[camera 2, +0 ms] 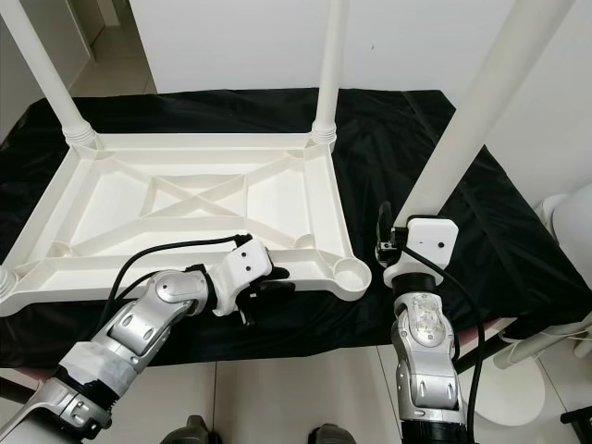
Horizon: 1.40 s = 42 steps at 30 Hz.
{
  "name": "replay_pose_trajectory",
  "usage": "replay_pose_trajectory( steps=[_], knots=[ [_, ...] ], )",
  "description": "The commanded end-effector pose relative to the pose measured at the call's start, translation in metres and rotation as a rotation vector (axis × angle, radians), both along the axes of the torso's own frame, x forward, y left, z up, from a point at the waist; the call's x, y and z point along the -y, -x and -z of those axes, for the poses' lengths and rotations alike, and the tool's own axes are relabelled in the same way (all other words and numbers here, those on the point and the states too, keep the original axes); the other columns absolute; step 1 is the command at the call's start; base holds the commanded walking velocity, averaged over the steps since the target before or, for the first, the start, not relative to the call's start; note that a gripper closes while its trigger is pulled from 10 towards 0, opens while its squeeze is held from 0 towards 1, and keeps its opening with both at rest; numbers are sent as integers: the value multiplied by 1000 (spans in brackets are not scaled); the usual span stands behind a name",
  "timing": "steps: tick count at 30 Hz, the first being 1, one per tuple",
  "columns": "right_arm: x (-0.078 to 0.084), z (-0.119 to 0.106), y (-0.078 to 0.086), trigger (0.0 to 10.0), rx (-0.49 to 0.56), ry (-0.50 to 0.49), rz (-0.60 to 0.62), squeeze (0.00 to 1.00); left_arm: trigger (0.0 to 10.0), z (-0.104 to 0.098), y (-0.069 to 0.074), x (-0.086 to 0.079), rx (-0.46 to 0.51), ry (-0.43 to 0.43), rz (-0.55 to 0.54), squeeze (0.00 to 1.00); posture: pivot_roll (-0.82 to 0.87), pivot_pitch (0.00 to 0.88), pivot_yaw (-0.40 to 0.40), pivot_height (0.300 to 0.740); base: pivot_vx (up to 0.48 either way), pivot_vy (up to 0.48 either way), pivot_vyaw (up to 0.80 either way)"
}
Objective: Building children table
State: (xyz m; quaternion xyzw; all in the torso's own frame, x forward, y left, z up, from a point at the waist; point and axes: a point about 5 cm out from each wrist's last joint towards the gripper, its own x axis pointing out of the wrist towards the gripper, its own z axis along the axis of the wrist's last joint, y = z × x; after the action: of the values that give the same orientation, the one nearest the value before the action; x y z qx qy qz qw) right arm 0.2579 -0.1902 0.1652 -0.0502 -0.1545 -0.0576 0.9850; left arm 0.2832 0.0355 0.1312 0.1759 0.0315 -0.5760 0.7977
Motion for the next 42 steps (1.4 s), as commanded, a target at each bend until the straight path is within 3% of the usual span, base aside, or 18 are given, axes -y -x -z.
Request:
replay_pose_trajectory(
  steps=[1,3,4,7,8,13,17,31,42],
  knots=[
    [1,-2,0,10000,12,-12,11,0,10000,-4,-1,0,-12,17,-3,1000,-15,0,24,740,0,0,0],
    [1,-2,-1,10000,9,-18,11,0,10000,-7,-1,1,1,22,-6,1000,-15,0,25,740,0,0,0],
    [0,-1,-2,10000,-3,-21,2,0,10000,-10,0,3,5,34,2,251,-13,0,23,740,0,0,0],
    [-1,0,-3,10000,-12,-23,-5,0,10000,-12,1,4,9,42,7,251,-13,0,23,740,0,0,0],
    [-3,0,-4,10000,-18,-26,-11,0,10000,-15,2,4,9,66,16,0,-12,0,22,740,0,0,0],
    [-7,1,-7,10000,-34,-30,-26,0,10000,-21,4,4,-18,120,26,0,-8,0,20,740,0,0,0],
    [-17,4,-13,10000,-43,14,-73,0,10000,-34,2,-11,-32,229,-12,0,3,0,12,740,0,0,0],
    [-31,7,-22,10000,-46,9,-171,0,10000,-28,0,-31,-39,216,-74,0,13,0,-2,740,0,0,0],
    [-47,26,-11,10000,-90,-33,-277,0,10000,-19,9,-34,-42,211,-99,0,20,0,-15,740,0,0,0]
  ],
)
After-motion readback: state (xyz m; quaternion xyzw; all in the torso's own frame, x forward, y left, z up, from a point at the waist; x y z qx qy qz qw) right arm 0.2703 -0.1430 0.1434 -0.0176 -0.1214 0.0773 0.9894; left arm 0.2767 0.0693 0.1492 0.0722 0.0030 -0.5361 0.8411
